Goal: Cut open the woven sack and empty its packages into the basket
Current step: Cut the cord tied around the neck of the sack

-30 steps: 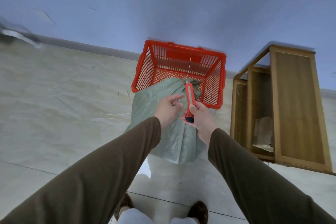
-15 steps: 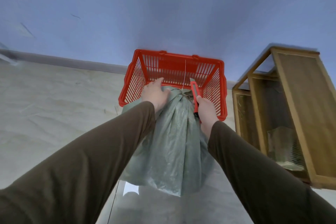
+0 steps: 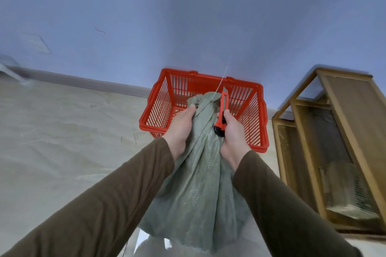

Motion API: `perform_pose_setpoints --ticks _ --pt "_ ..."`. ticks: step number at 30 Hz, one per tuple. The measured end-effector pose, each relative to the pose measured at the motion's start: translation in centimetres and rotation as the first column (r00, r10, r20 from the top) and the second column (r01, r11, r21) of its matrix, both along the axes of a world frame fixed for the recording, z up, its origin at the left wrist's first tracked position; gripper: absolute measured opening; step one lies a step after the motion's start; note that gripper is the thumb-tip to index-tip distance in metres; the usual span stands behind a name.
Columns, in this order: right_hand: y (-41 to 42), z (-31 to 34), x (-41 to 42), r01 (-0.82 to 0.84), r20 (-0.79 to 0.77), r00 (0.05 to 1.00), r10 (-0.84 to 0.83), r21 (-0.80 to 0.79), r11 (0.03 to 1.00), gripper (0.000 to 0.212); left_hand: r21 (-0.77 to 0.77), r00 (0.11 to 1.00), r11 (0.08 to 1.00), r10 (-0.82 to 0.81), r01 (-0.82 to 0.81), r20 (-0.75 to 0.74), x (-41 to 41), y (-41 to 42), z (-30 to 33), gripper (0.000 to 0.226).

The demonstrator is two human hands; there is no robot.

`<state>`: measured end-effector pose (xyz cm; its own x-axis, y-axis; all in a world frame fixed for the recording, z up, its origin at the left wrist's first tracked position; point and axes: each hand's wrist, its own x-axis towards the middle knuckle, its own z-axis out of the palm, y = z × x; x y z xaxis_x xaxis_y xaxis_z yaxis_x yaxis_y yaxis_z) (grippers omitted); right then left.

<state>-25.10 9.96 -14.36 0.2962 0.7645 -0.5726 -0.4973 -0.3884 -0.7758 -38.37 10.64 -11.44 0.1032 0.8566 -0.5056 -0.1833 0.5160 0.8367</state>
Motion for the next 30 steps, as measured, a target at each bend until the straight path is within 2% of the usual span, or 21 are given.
perform_pose_setpoints --ticks 4,7,11,14,17,19,21,25,30 --pt "-2.7 -0.4 -1.3 0.039 -0.033 0.999 -0.035 0.146 0.988 0.033 0.009 0.99 0.999 0.046 -0.048 0.136 -0.3 -1.4 0.2 0.03" --pt "-3.8 -0.6 -1.9 0.013 -0.062 0.998 0.003 0.246 0.969 0.029 0.077 0.991 0.991 0.101 -0.108 0.085 0.0 -1.9 -0.2 0.018" --pt "-4.5 -0.3 -2.0 -0.084 -0.015 0.996 0.093 0.299 0.951 0.027 0.152 0.986 0.978 0.131 -0.145 0.103 0.2 -2.3 -0.3 0.053" --pt "-4.9 -0.2 -1.4 -0.097 0.058 0.995 0.082 0.333 0.938 0.026 0.244 0.986 0.955 0.164 -0.167 0.032 0.3 -2.5 -0.7 0.064" --pt "-4.8 0.5 -0.6 -0.139 0.094 0.989 0.112 0.365 0.92 0.022 0.384 0.982 0.921 0.125 -0.061 -0.144 0.0 -2.8 -1.2 0.078" --pt "-4.4 1.0 -0.6 -0.171 0.083 0.985 0.151 0.365 0.915 0.021 0.454 0.975 0.886 0.008 0.095 -0.22 -0.1 -3.2 -1.5 0.102" --pt "-4.1 1.5 -0.8 -0.179 0.042 0.984 0.176 0.353 0.918 0.022 0.487 0.96 0.841 -0.125 0.237 -0.251 -0.1 -3.5 -1.4 0.112" --pt "-3.9 1.6 -1.1 -0.139 0.006 0.989 0.146 0.348 0.927 0.026 0.499 0.943 0.813 -0.176 0.301 -0.282 -0.1 -3.3 -0.7 0.097" --pt "-4.1 2.2 -1.1 -0.048 -0.061 0.995 0.074 0.356 0.933 0.028 0.446 0.937 0.824 -0.297 0.348 -0.181 -0.8 -2.9 0.0 0.081"
